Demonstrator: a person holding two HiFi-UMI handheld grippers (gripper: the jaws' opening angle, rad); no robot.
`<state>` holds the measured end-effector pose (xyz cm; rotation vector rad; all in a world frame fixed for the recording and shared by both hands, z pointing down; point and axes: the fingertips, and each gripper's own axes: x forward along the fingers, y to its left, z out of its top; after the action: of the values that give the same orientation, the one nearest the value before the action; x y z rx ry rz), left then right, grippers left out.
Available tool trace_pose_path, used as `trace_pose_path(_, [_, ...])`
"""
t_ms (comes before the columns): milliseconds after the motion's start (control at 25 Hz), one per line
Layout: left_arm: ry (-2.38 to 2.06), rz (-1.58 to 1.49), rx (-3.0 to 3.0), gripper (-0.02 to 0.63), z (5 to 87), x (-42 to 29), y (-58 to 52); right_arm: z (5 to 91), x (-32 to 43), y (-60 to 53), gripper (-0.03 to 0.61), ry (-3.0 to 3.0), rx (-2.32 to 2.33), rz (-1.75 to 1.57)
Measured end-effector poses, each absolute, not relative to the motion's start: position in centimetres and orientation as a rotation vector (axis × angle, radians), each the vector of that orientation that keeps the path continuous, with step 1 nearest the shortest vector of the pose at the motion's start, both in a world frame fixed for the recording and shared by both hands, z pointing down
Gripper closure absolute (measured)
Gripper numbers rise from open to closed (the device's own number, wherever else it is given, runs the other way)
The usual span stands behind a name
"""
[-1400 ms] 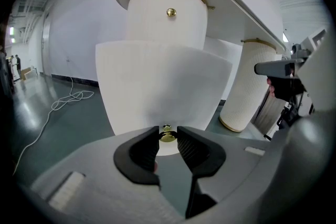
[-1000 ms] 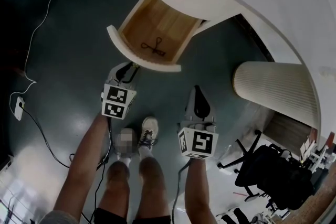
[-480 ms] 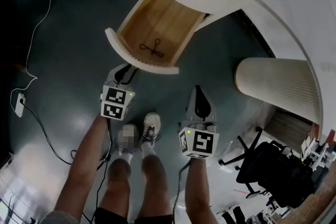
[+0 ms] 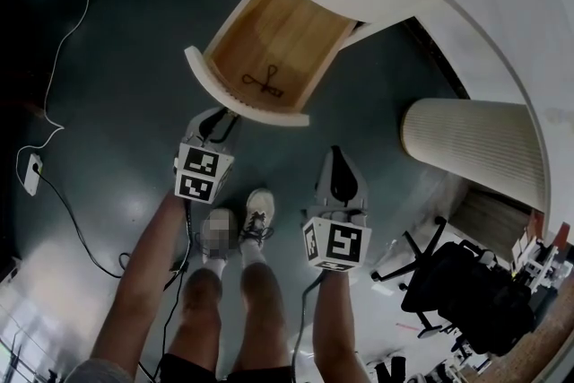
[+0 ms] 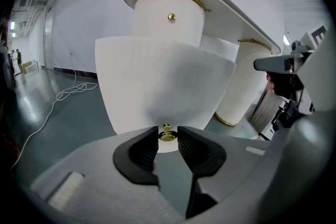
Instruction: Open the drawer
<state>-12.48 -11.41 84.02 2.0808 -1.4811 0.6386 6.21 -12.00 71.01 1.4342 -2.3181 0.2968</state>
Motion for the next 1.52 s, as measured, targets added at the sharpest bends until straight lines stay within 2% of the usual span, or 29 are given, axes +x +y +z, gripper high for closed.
trace_pose_path(40, [-1.466, 0.643, 2.089, 0.491, 84.0, -12.3, -11.3, 71.0, 6.2, -11.9, 0.575, -2.317, 1.436, 0.298])
trace_pose_path(120, [-1.436, 0.651, 2.115, 0.388, 83.8, -11.9, -11.1, 71.0, 6.4, -11.8, 0.575, -2.313, 1.441, 0.303])
trace_pose_path(200, [-1.442, 0.656, 2.13, 0.367, 83.4, -11.8, -11.2, 70.8, 6.5, -11.8, 0.575, -2.312, 1.445, 0.302])
trace_pose_path(520, [-1.457, 0.649, 2.143, 0.367, 80.7, -11.5, -11.3, 68.8, 6.7, -12.0, 0.575, -2.305, 1.462, 0.287])
trace_pose_path(800, [-1.469, 0.631, 2.168, 0.367, 75.3, -11.2, -10.5, 64.9, 7.0, -11.8, 0.575, -2.292, 1.468, 0.261])
trace_pose_path(1520, [-1.582, 0.51, 2.329, 0.396, 50.1, -11.8, -14.3, 44.6, 8.9, -13.8, 0.575, -2.291, 1.621, 0.166])
